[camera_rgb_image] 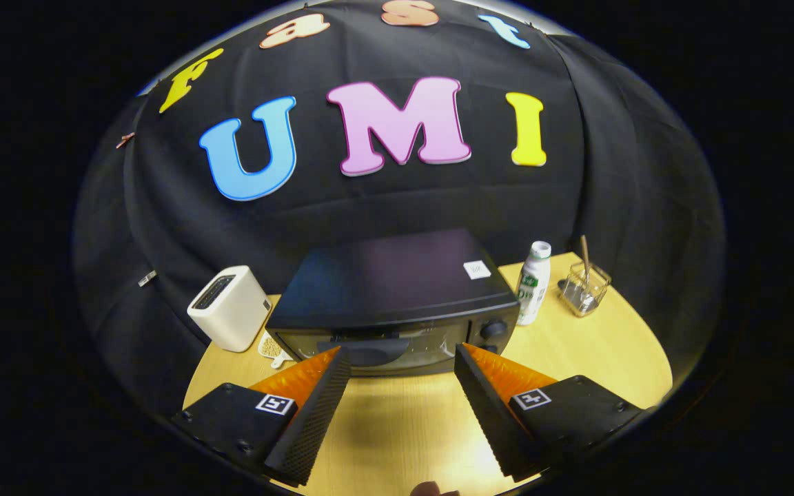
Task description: Open the toaster oven, put the food inside, and close the toaster oven door.
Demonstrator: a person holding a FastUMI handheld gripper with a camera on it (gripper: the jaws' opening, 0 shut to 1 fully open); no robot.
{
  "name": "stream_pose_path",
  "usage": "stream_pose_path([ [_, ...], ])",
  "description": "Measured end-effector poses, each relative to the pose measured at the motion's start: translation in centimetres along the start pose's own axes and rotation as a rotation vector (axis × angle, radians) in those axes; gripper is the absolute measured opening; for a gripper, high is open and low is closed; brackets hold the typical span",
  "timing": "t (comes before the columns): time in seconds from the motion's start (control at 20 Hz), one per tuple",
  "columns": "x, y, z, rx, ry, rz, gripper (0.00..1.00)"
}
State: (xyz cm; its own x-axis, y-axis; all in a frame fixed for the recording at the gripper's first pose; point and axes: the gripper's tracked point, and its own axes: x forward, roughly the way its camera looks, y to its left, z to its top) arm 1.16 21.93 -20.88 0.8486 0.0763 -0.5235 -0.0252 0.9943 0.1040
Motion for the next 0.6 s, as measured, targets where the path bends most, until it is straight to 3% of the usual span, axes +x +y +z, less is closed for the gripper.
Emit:
stream_pose_path([
  [0.25,-5.8,-3.6,9.3,-0.065,-0.250,-0.014,0.98],
  [0.6,-13.2,-10.6,14.4,-0.034,-0.313,-0.006,0.98],
])
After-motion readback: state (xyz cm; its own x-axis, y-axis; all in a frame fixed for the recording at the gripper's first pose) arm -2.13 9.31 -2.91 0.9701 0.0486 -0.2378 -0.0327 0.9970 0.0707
